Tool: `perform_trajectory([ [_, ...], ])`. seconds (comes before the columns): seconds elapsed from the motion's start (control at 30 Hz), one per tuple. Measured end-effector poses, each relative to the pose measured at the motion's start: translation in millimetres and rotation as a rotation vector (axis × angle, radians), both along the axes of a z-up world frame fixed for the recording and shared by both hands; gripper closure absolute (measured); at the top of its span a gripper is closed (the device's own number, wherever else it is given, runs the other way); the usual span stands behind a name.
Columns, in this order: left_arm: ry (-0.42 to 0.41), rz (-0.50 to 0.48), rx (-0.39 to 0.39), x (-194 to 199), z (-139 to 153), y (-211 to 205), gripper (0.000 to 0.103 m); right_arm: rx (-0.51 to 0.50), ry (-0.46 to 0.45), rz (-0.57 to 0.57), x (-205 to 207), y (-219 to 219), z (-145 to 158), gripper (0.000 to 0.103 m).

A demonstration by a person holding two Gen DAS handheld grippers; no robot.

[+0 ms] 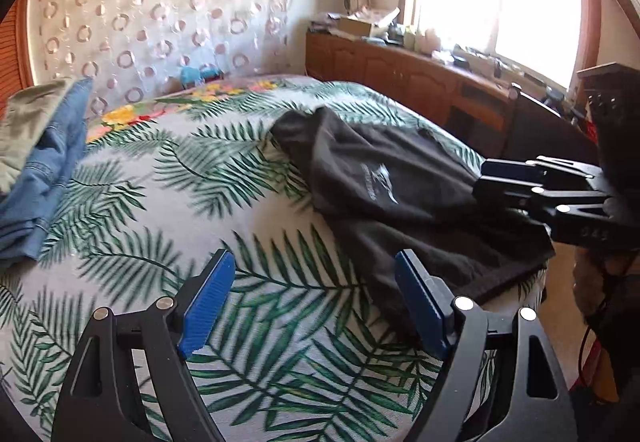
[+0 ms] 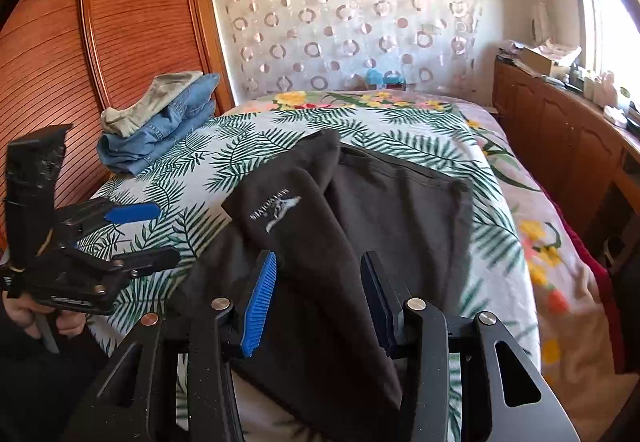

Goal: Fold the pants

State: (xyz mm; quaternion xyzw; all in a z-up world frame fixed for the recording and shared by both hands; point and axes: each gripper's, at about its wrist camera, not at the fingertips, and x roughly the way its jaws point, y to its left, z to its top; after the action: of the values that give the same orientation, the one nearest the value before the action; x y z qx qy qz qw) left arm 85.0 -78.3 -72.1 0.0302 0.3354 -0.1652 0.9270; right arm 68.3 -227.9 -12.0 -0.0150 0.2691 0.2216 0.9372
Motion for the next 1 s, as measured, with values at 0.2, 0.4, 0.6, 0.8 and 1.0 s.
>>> perform_trajectory([
  [0.2,-0.043,0.05,-0.015,-2,9,15,0.02,-0.019,0.01,0.035,18,14,4,0.057],
  [0.4,-0.064,0.084,-0.022,-4,13,24,0.02,-0.062,0.018,0.079,35,36,7,0.057],
  [0.6,-0.067,0.112,-0.038,-3,11,33,0.02,-0.067,0.071,0.113,57,41,1,0.057],
  [0.8,-0.063,0.125,-0.047,-3,8,37,0.02,-0.119,0.091,0.134,67,54,-6,0.057],
  [1.0,-0.059,0.121,-0.042,-4,6,35,0.02,-0.179,0.103,0.145,76,77,-9,0.057],
])
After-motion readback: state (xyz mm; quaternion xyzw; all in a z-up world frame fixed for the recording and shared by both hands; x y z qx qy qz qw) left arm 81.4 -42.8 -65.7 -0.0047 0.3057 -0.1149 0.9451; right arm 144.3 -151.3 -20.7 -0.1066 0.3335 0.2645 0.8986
